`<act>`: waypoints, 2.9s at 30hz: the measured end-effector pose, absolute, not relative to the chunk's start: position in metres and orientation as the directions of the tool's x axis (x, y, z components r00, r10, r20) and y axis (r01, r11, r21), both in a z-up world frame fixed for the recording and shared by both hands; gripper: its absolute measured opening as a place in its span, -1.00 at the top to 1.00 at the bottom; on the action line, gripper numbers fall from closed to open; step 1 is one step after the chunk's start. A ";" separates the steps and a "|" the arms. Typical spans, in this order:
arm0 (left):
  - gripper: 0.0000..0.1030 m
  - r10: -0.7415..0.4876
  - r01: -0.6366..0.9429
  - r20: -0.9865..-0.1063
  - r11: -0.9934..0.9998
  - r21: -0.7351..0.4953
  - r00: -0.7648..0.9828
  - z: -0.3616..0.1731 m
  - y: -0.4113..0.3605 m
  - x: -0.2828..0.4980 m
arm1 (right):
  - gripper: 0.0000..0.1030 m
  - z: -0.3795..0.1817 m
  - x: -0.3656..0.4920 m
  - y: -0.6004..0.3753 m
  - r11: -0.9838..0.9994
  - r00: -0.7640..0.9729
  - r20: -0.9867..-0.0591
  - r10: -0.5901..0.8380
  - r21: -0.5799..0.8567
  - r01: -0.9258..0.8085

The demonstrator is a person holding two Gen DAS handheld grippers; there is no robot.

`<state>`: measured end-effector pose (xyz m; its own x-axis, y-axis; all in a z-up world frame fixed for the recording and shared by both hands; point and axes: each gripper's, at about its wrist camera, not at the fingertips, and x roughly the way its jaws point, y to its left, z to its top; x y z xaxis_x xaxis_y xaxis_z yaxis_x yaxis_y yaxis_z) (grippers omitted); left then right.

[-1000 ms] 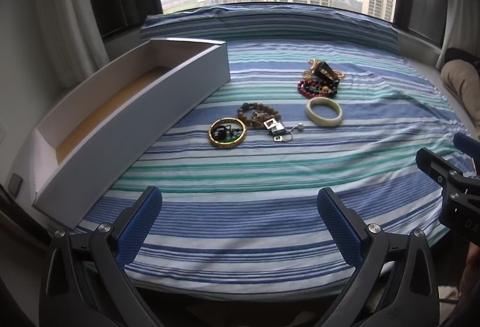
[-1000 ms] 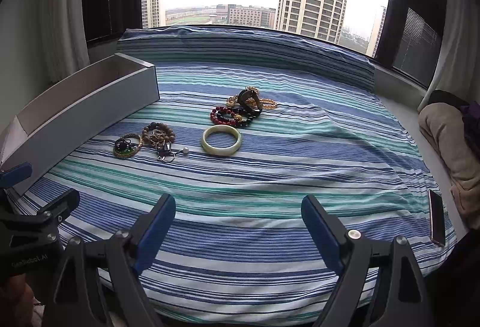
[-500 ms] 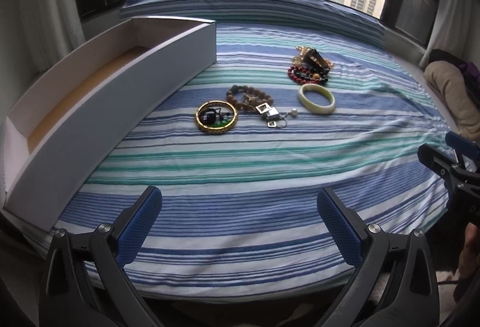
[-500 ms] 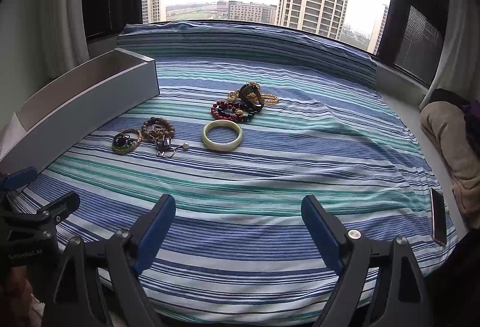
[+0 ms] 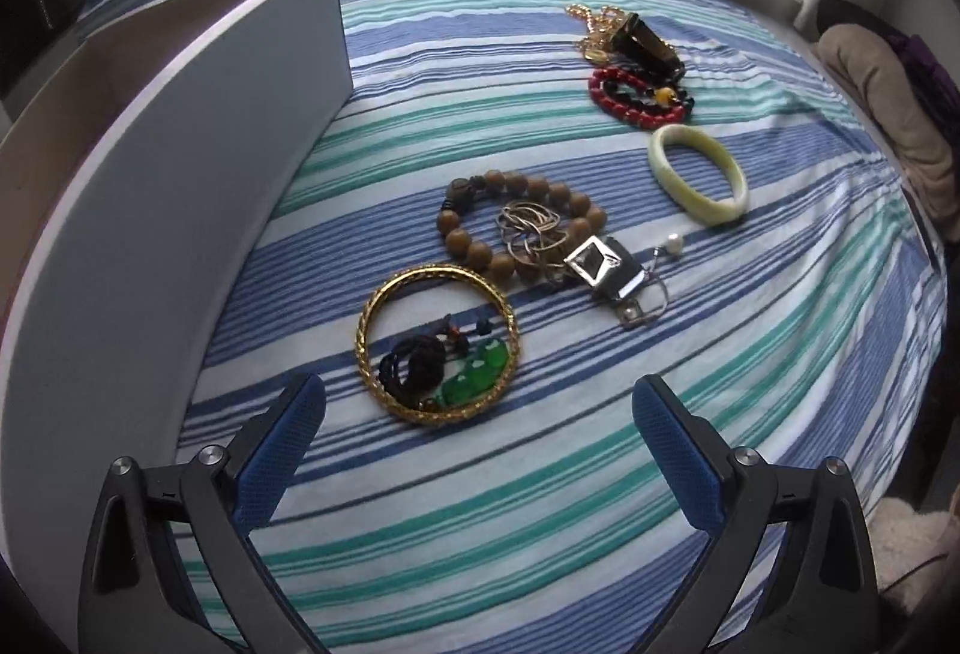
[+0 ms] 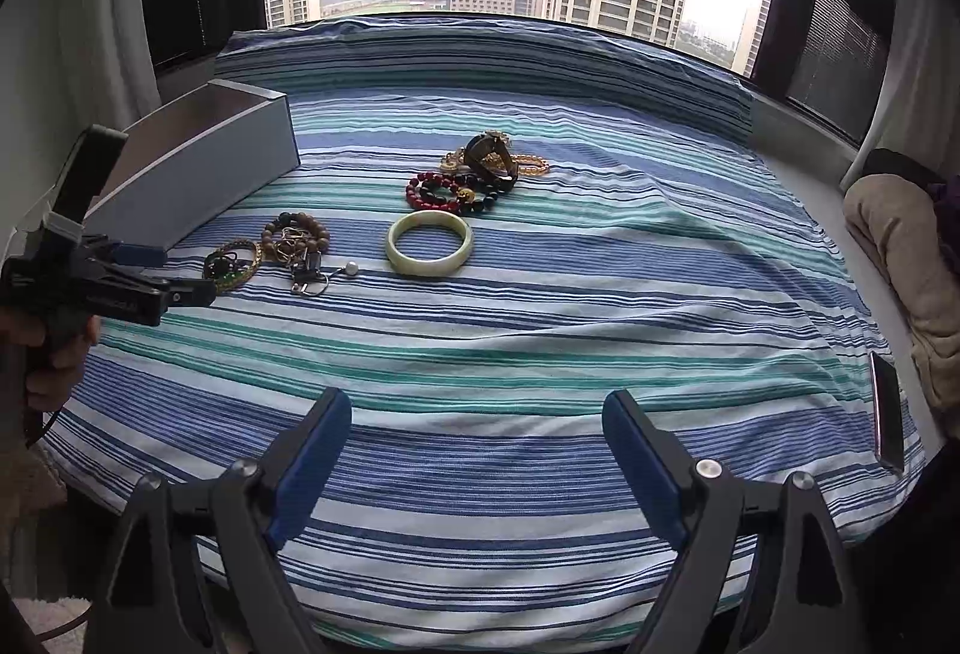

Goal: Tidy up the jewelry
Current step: 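Grasp the gold braided bangle with the left tool while the right tool grasps the black-green pendant, then carry both items over the white box and open both tools to drop them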

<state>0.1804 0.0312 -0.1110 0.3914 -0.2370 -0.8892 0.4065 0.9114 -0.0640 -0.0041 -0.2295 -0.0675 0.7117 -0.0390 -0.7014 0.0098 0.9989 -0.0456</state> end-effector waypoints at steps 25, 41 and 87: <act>-0.34 -0.226 0.363 -0.855 0.931 -0.048 0.467 -0.077 0.066 0.126 | -0.71 -0.077 0.008 -0.234 0.999 0.689 -0.724 -0.044 -0.039 0.023; -0.88 -0.209 0.253 -0.860 0.963 -0.097 0.466 -0.107 0.114 0.058 | -0.71 -0.088 0.035 -0.196 0.988 0.618 -0.781 0.084 -0.017 -0.156; -0.31 0.196 -0.361 -0.808 0.932 -0.022 0.556 -0.009 0.318 0.066 | 0.73 0.046 0.177 0.121 0.478 0.213 -0.638 0.740 0.275 -0.834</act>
